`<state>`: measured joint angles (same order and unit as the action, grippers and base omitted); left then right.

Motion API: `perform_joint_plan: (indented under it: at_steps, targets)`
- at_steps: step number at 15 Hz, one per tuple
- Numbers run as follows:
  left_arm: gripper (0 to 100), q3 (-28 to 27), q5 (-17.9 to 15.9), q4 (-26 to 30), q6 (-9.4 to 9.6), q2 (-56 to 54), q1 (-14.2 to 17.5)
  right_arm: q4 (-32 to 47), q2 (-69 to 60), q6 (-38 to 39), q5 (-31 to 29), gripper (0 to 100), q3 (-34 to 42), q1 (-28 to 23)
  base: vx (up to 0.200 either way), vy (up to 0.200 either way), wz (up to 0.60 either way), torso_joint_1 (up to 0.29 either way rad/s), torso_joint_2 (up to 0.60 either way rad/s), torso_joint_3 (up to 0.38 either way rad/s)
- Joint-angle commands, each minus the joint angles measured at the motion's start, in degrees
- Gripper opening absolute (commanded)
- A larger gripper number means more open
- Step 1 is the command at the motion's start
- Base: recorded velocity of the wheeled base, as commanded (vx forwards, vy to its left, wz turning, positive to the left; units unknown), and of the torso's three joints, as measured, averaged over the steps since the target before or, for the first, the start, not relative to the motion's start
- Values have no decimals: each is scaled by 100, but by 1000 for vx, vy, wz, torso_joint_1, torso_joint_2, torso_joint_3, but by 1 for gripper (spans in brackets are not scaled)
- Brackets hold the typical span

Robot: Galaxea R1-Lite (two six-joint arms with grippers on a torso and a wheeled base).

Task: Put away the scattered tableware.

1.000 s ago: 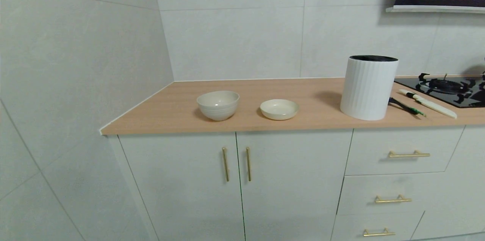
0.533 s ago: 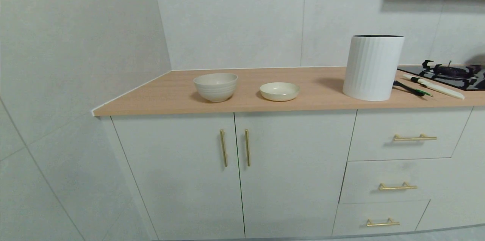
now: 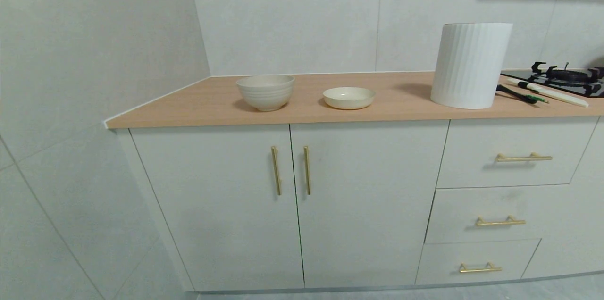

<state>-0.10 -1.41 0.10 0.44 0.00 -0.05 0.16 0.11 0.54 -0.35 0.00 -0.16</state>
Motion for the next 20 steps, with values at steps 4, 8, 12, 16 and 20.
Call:
perform_joint_plan:
  at_steps: [4, 8, 12, 16, 20]
  targets:
    - [100, 1, 1, -1, 0, 0, -4, 2, -2, -1, 0, 100, 0, -2, 0, 50, 0, -26, 20, 34]
    - [100, 1, 1, -1, 0, 0, 5, 2, -2, -1, 0, 100, 0, -2, 0, 200, 0, -45, 106, 57]
    - [100, 1, 1, -1, 0, 0, -4, 2, -2, -1, 0, 100, 0, -2, 0, 50, 0, -5, 5, 7]
    - [100, 1, 1, -1, 0, 0, -4, 2, -2, -10, 0, 100, 0, -2, 0, 0, 0, 0, 0, 0]
    - [100, 1, 1, -1, 0, 0, 5, 2, -2, -1, 0, 100, 0, -2, 0, 0, 0, 0, 0, 0]
